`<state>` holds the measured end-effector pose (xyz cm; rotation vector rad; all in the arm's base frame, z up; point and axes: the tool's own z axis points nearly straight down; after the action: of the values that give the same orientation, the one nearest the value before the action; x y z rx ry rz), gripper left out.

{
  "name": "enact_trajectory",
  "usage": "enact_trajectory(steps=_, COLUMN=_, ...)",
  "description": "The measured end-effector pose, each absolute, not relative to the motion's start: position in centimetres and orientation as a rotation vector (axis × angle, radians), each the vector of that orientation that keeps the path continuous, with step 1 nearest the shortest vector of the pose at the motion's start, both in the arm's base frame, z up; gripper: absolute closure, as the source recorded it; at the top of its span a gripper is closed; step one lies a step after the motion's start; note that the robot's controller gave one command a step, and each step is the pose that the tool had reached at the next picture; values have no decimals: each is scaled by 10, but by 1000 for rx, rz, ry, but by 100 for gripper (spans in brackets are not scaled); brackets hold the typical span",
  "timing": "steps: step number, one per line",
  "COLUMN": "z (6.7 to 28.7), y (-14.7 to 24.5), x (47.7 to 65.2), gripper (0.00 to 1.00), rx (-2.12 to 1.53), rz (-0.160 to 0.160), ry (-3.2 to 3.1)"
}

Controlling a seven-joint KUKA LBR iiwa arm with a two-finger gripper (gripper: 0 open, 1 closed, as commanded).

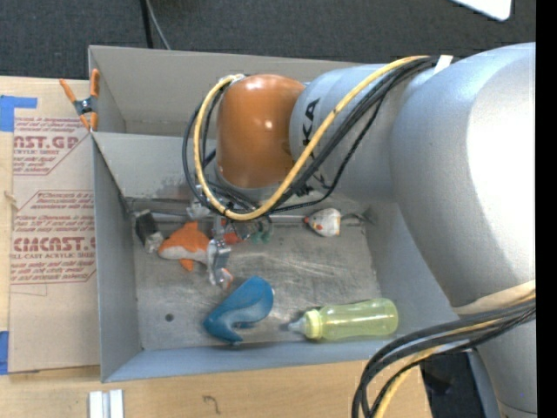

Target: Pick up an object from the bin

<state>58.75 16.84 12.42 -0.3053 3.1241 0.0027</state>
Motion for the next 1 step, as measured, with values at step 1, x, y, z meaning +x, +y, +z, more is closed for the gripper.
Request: enact_trajectory(steps=1, z=74, y=181, x=587, gripper=100, rx=-367, rz=8, ry=3106)
